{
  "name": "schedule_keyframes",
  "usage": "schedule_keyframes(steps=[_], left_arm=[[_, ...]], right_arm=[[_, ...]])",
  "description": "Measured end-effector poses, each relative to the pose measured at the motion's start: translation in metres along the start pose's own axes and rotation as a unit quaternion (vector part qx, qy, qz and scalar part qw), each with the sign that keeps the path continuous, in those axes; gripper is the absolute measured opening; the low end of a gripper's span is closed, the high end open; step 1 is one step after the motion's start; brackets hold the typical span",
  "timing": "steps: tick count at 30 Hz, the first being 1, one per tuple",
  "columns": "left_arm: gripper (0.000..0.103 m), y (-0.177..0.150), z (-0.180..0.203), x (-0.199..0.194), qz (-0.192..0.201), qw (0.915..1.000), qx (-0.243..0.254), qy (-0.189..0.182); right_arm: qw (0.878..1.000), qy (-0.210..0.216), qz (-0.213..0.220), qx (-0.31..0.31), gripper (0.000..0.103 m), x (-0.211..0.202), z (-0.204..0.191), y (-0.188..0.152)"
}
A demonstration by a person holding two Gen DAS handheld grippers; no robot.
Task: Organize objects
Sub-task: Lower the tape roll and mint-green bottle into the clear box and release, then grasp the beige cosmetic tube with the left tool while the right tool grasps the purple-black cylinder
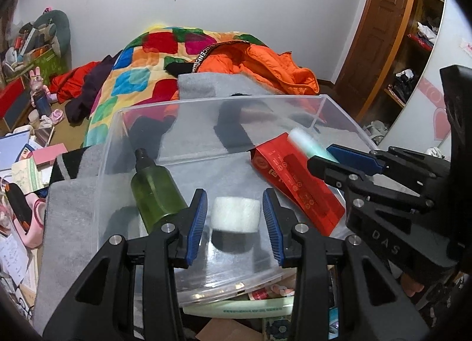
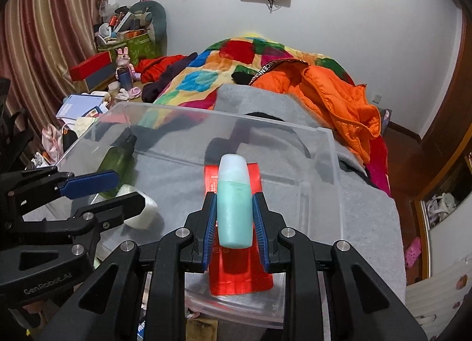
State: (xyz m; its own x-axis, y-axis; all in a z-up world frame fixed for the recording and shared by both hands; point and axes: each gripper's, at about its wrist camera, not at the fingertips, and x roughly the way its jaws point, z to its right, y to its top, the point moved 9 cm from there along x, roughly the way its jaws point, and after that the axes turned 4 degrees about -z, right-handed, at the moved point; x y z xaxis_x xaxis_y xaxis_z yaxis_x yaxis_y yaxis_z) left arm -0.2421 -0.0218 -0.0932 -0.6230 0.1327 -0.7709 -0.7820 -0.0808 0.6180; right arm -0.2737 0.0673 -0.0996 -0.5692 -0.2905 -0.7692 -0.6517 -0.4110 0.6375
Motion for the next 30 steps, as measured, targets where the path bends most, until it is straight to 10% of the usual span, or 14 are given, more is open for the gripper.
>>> schedule_keyframes(steps=[16, 30], left_arm=[[0.078, 0.001, 0.001, -0.047, 0.049, 0.9981, 0.018, 0.033], [0.090, -0.028, -0.001, -0.082, 0.065, 0.9964, 0.021, 0.051]], right_arm=[[0.999, -0.021, 0.038, -0.016, 0.046, -0.039, -0.007, -0.003], [0.997, -0.029, 0.065, -0.008, 0.067, -0.080, -0.001, -0.030]])
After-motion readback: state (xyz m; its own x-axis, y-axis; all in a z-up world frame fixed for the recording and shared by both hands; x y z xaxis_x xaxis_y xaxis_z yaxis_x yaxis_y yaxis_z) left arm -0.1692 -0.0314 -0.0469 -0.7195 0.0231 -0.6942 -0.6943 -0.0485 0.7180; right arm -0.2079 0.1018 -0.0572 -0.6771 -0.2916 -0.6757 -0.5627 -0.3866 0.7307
